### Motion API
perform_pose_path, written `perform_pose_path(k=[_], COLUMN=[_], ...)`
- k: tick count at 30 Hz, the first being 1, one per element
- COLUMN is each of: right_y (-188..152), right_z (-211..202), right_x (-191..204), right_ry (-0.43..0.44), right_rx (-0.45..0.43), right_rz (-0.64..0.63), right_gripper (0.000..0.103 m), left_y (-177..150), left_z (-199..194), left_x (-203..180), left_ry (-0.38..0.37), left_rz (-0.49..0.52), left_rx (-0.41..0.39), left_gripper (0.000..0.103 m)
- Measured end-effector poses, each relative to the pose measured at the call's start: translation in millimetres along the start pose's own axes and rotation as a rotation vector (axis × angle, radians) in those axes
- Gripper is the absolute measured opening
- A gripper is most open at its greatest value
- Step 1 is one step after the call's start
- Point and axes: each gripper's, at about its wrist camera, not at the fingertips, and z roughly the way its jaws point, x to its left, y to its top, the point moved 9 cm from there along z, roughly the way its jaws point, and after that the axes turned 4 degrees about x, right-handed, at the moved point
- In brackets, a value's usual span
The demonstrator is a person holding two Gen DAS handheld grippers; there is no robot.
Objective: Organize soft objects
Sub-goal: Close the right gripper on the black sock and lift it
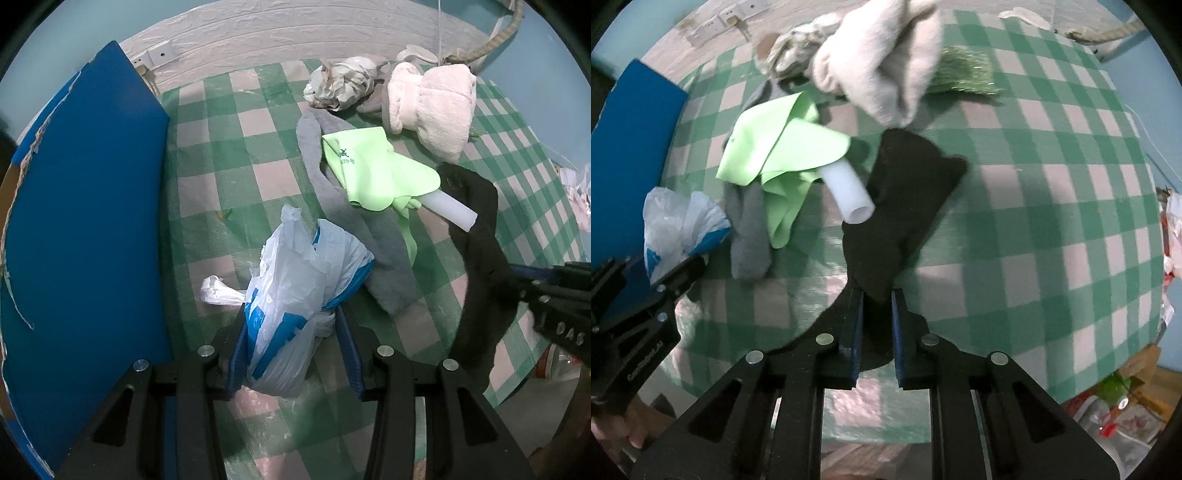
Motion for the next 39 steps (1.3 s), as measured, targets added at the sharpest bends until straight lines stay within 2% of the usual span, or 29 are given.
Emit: perform_pose_path(k=[8,11,13,14,16,18,26,33,35,39], right_y=[-2.6,0.1,1.7,-4.0,-3.9,-0.4,5.9,13.6,13.9,13.1], right_z=[-42.4,-46.4,-44.5,-42.4,-34.7,-18.3,10.5,34.7,36.2,34.1], right_x=[-13.2,-10.6,-15.6,-18.7,-20.3,-22.3,-23.4,-14.2,-9.7,-3.0], right_ry=[0.015,0.037,0.019,0.015,0.015,0.0,-0.069,-0.091,-0.106,-0.107], right_rx=[-0.091,-0.098,-0.099,-0.085,-0.061,-0.061,-0.023,-0.016,-0.03,-0.033], right_rz=[0.021,0.026,0.041,0.041,0.052,0.048,0.027,0.015,-0.004,-0.031], right_gripper=[0.011,0.011,0.014,0.018,0.05,0.06,0.06,0.06,0.055,0.019], left_y=[3.5,2.9,3.0,2.4,2.0,2.1,0.2,0.1,-0.3,-0.4], left_z=[-10.2,-17.5,-20.3,-21.1,-22.2,-21.7,-18.8,-18.6,-18.2,-17.7], left_x=[0.6,0.7,1.8,1.8,3.2,4.5,7.0,8.3,8.0,7.9], left_ry=[0.011,0.012,0.008,0.007,0.009,0.007,0.004,0.002,0.001,0.001], left_rz=[0.001,0.0,-0.006,-0.007,-0.009,-0.016,-0.021,-0.027,-0.026,-0.023], left_rx=[-0.026,-0.046,-0.051,-0.053,-0.055,-0.052,-0.04,-0.037,-0.038,-0.039], left_gripper=[0.045,0.045,0.045,0.045,0.045,0.045,0.045,0.045,0.045,0.045])
